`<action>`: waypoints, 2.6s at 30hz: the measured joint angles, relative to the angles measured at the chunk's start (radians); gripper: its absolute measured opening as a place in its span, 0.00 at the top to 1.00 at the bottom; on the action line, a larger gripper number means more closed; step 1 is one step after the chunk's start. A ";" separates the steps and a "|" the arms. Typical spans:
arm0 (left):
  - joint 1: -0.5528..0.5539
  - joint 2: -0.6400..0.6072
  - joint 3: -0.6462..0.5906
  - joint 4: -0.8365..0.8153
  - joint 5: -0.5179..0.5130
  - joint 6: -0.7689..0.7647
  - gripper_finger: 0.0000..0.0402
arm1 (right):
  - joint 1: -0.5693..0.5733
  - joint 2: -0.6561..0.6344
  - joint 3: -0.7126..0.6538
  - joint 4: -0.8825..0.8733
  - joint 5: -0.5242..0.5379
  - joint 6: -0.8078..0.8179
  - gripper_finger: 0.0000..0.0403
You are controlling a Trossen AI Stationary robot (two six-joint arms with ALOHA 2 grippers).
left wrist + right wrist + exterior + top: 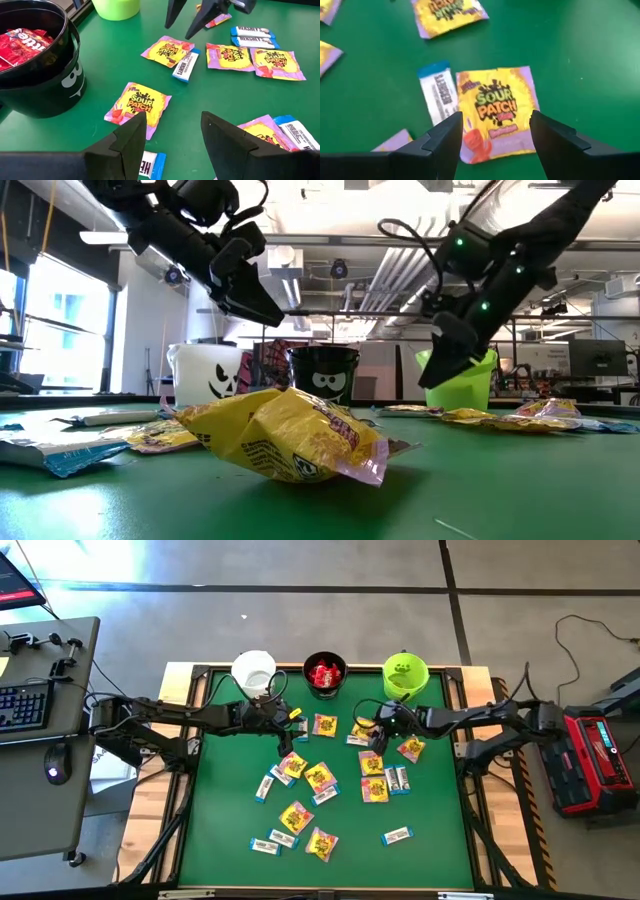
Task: Sort candy by brand, put in halloween buckets
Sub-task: Put the yellow candy into the green bucket
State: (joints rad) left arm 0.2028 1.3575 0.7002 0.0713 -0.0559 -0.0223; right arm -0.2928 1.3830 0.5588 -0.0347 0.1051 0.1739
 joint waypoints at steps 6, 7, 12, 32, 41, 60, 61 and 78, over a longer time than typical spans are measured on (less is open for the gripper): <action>-0.001 0.000 0.000 -0.015 0.001 0.016 0.55 | 0.051 -0.001 -0.003 -0.002 0.146 -0.232 0.45; -0.001 0.000 0.000 -0.021 0.001 0.016 0.55 | 0.059 -0.001 -0.003 -0.003 0.164 -0.269 0.45; -0.001 0.000 0.000 -0.052 0.001 0.019 0.55 | 0.104 -0.001 -0.003 -0.006 0.184 -0.407 0.45; -0.001 0.001 -0.126 0.142 0.000 0.003 0.61 | 0.117 -0.002 0.094 -0.237 0.127 -0.495 0.45; -0.001 0.001 -0.160 0.185 0.000 -0.016 0.61 | 0.157 -0.002 0.094 -0.256 0.141 -0.575 0.45; -0.023 0.001 -0.161 0.180 0.000 -0.001 0.61 | 0.195 0.157 0.094 -0.159 0.253 -0.709 0.49; -0.025 0.001 -0.161 0.180 0.000 -0.001 0.61 | 0.195 0.165 0.094 -0.155 0.254 -0.723 0.51; -0.027 0.000 -0.161 0.187 0.000 0.025 0.61 | 0.193 0.204 0.129 -0.159 0.267 -0.635 0.97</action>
State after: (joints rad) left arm 0.1753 1.3575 0.5396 0.2588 -0.0559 0.0023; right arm -0.0994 1.5867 0.6882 -0.1934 0.3717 -0.4609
